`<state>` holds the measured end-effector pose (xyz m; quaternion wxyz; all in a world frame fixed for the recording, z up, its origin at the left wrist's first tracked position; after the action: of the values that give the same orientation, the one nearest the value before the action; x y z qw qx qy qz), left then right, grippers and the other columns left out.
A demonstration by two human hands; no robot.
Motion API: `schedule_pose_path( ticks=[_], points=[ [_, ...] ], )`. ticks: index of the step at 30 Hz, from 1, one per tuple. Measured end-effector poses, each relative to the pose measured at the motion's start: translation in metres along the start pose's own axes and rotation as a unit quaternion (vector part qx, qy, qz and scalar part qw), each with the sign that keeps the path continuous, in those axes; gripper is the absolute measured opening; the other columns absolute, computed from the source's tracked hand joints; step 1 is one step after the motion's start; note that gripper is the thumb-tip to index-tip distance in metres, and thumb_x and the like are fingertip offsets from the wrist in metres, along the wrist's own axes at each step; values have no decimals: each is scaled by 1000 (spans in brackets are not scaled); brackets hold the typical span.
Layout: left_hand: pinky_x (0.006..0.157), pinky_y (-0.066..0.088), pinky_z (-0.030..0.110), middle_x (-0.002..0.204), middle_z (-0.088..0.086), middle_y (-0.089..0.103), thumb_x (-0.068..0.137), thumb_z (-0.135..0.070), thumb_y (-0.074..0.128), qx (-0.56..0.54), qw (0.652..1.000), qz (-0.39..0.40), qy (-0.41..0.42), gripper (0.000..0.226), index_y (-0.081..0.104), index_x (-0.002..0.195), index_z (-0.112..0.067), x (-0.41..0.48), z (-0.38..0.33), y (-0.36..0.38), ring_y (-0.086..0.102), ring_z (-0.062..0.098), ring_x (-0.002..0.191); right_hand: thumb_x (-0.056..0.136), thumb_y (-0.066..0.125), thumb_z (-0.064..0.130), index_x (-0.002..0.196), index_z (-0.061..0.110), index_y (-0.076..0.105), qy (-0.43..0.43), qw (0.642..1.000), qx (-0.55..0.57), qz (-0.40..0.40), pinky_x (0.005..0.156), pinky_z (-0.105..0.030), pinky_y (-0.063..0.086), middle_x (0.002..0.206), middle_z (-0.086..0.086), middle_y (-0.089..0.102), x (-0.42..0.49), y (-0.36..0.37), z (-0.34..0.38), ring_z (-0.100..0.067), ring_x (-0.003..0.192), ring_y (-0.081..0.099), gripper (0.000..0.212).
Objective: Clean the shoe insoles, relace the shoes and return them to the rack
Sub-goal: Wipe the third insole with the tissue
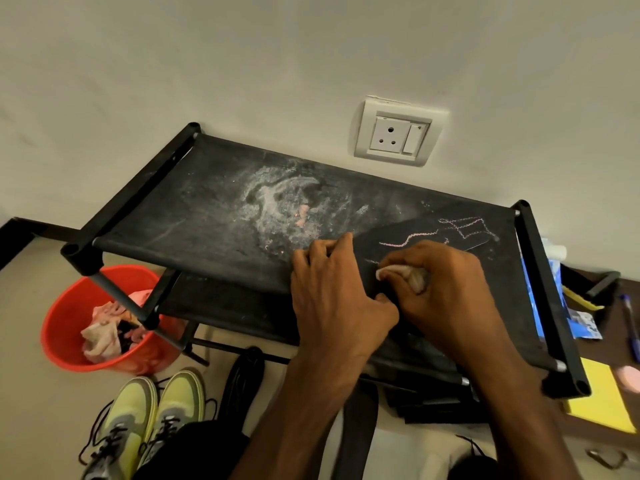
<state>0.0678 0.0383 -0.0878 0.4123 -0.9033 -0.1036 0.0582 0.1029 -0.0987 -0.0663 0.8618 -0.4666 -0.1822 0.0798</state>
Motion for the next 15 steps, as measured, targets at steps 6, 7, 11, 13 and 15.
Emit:
schedule_pose_path(
  ticks=[6,7,11,13,15],
  points=[
    [100,26,20,140,-7,44,73,-45,81,-16,1000,-3,-3,92,35,152,-28,-1,1,-1,29,15,127,83,83,24,91,38,81,-3,992,20,127,74,-26,57,90,18,73,-5,-11,-9,0,86,67,16],
    [97,25,19,139,-8,44,74,-44,80,-19,1000,-4,-5,91,35,152,-29,0,1,-1,29,15,126,82,83,24,90,37,81,-3,994,24,107,74,-31,58,89,17,73,-4,-10,-9,-1,85,67,15],
    [94,22,18,140,-7,45,76,-40,79,-22,1000,0,-5,89,35,152,-27,1,2,0,29,16,127,84,80,23,92,32,81,-18,999,16,21,71,-43,57,89,11,71,1,4,-2,-11,82,68,12],
    [94,23,18,140,-6,45,76,-40,79,-21,1000,3,-4,88,36,152,-27,1,2,0,29,16,127,85,80,25,93,34,81,-19,999,16,34,71,-43,57,89,11,71,2,4,-3,-10,82,67,13],
    [95,25,19,138,-6,46,75,-43,81,-18,1000,4,-4,89,37,151,-27,1,2,-1,30,16,125,84,81,25,91,37,81,-15,996,23,80,72,-41,58,89,14,72,1,-3,-8,-5,83,67,14]
  ],
)
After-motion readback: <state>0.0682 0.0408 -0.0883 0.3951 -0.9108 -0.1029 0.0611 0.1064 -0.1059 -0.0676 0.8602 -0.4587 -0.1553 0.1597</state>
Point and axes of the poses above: each hand's wrist, its own x-axis towards the middle knuckle, its own y-axis out of the palm, z = x × y, the point moved 6 cm from there along x, towards the middle knuckle
